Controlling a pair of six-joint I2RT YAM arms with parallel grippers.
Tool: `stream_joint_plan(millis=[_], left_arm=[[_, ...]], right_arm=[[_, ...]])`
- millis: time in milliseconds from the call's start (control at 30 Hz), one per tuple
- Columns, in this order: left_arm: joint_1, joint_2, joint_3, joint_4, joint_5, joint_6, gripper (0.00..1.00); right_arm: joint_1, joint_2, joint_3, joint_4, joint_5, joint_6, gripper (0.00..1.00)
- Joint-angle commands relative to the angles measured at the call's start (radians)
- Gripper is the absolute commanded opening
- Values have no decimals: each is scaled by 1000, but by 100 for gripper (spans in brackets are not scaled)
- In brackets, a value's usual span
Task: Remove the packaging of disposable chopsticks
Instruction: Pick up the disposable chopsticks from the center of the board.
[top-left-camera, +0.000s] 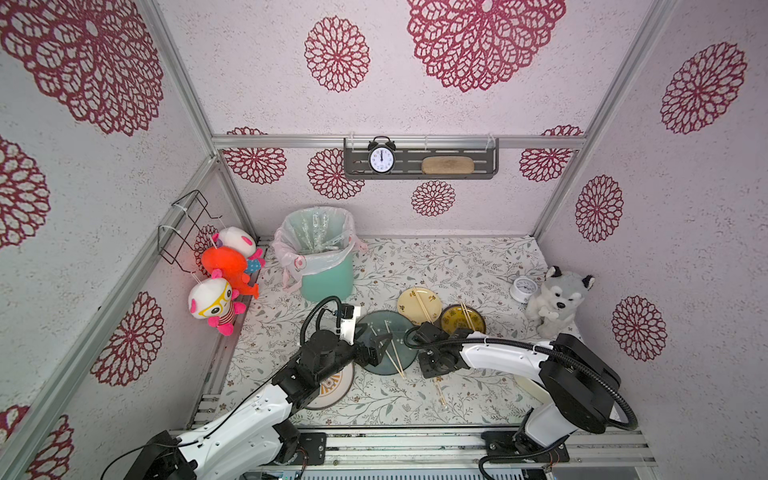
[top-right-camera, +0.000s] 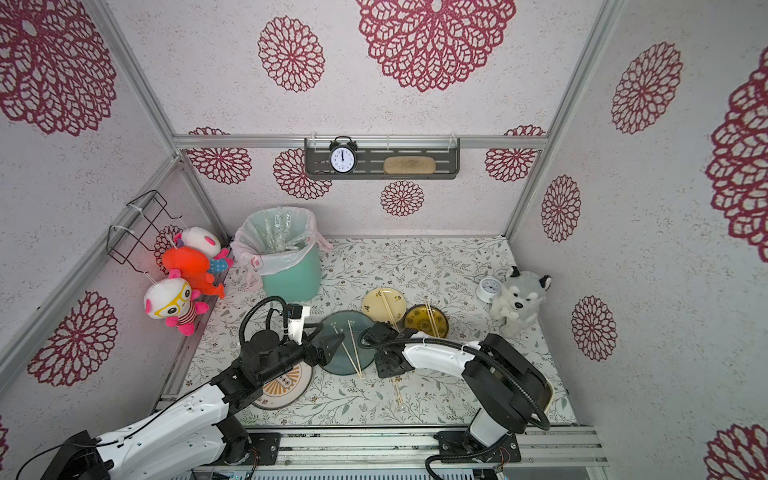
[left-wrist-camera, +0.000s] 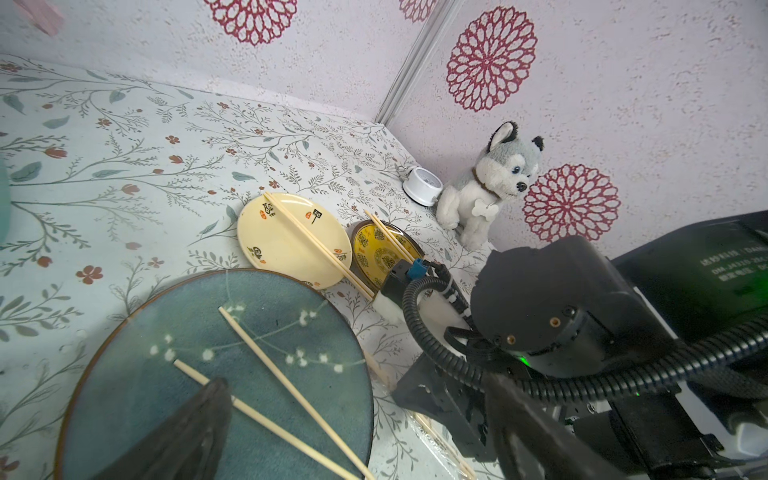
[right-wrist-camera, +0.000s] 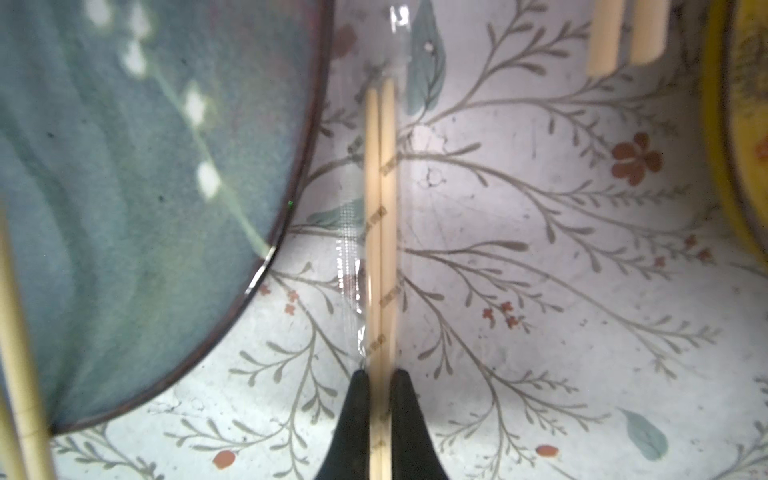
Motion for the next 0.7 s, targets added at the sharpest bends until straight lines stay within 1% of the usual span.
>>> stream_joint_plan(millis=[0, 100, 367, 467, 667], left_arm=[[-12, 8, -9, 10, -8, 7, 98], [-12, 27, -4, 20, -2, 5, 98], [-12, 107, 12, 65, 4, 4, 98], [-12, 125, 21, 76, 21, -1, 98], [-12, 162, 27, 101, 18, -7, 98]], right_arm=[[-6, 31, -68, -109, -4, -8, 4], [-6, -11, -71, -80, 14, -10, 0], [-9, -129, -96, -26, 16, -14, 0], [-12, -154, -115, -17, 25, -11, 0], [-16, -218, -158, 22, 10, -22, 0]])
